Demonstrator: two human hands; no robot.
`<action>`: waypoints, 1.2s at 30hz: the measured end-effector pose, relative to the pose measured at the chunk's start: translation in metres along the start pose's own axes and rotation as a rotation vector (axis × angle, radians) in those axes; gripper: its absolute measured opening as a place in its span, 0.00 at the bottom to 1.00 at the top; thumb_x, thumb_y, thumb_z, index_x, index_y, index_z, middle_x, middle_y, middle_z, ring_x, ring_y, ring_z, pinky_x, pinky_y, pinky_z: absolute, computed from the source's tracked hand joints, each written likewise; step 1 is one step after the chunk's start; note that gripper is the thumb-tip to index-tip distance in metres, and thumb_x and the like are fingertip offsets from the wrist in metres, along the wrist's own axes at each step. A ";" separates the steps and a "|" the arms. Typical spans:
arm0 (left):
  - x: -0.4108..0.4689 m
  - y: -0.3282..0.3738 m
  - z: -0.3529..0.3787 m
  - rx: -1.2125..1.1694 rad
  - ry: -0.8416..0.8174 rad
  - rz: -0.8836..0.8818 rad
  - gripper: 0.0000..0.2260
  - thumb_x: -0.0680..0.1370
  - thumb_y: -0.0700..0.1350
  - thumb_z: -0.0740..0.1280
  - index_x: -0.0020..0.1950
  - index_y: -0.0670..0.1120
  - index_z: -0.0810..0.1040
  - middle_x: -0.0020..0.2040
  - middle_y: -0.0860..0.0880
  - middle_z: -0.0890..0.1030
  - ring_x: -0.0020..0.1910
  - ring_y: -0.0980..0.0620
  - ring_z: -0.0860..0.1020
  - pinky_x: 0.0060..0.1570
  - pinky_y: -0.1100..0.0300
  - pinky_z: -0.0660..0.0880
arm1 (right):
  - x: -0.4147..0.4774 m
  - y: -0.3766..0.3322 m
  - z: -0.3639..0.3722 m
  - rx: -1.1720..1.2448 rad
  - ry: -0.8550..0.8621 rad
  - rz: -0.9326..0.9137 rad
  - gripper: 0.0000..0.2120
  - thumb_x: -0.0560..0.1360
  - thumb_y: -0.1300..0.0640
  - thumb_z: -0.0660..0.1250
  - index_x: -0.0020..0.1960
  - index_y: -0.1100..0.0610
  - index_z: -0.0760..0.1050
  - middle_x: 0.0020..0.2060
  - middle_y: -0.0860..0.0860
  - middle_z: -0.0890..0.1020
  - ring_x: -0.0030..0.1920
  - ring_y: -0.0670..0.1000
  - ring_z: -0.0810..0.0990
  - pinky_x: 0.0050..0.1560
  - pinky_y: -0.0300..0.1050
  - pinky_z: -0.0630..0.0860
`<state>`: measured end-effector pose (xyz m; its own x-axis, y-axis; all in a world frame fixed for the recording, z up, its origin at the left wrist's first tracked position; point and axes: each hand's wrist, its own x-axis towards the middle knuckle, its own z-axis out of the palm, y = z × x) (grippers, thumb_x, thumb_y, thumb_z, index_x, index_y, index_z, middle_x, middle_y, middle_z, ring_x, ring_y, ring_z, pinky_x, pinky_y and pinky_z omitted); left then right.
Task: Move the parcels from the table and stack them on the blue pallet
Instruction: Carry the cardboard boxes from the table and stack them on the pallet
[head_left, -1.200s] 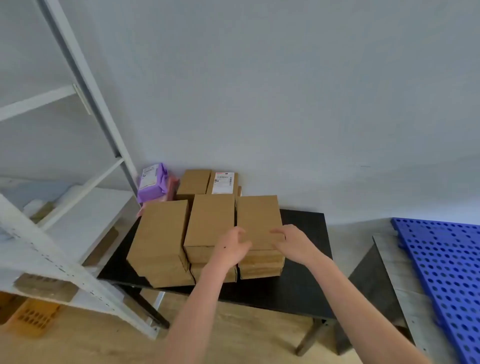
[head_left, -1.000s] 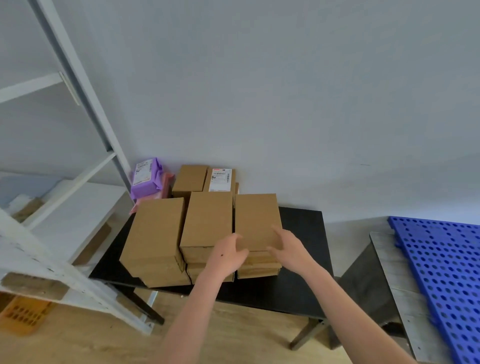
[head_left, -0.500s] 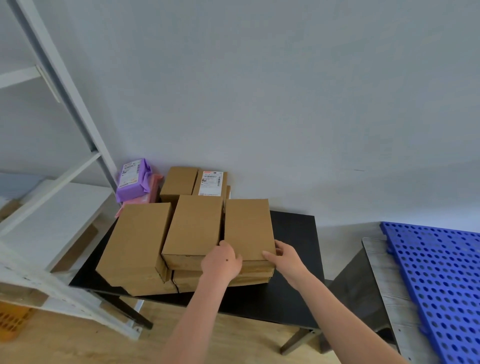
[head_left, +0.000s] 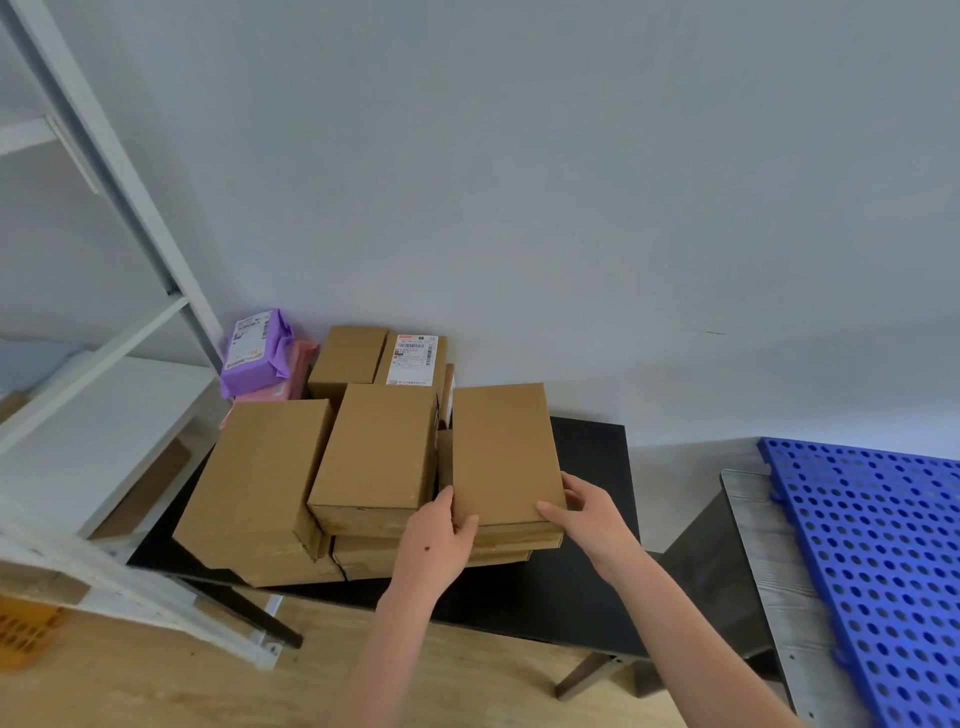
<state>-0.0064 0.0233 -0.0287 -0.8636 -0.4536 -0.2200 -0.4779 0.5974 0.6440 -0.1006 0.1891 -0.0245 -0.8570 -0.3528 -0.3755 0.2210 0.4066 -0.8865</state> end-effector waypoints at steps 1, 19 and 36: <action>-0.003 0.000 0.002 -0.042 0.022 0.014 0.28 0.79 0.50 0.62 0.76 0.46 0.57 0.68 0.48 0.71 0.65 0.50 0.71 0.65 0.56 0.69 | -0.003 -0.001 -0.003 0.015 0.002 -0.007 0.24 0.75 0.60 0.69 0.69 0.53 0.69 0.55 0.45 0.77 0.57 0.48 0.75 0.59 0.47 0.74; -0.016 0.034 0.025 -1.063 -0.094 0.007 0.24 0.61 0.61 0.73 0.57 0.64 0.79 0.66 0.55 0.74 0.68 0.50 0.68 0.68 0.41 0.64 | -0.053 0.026 -0.057 0.406 0.098 -0.045 0.34 0.65 0.48 0.74 0.69 0.44 0.70 0.60 0.45 0.79 0.59 0.51 0.78 0.57 0.49 0.78; -0.016 0.066 0.108 -0.953 -0.561 -0.012 0.19 0.77 0.36 0.64 0.59 0.60 0.76 0.60 0.54 0.78 0.58 0.54 0.75 0.58 0.54 0.75 | -0.119 0.071 -0.095 0.250 0.601 -0.120 0.41 0.61 0.43 0.78 0.69 0.31 0.63 0.61 0.38 0.69 0.56 0.45 0.76 0.45 0.33 0.78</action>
<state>-0.0418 0.1413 -0.0621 -0.9250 0.0523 -0.3762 -0.3759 -0.2684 0.8869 -0.0272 0.3402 -0.0169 -0.9770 0.1774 -0.1183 0.1472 0.1599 -0.9761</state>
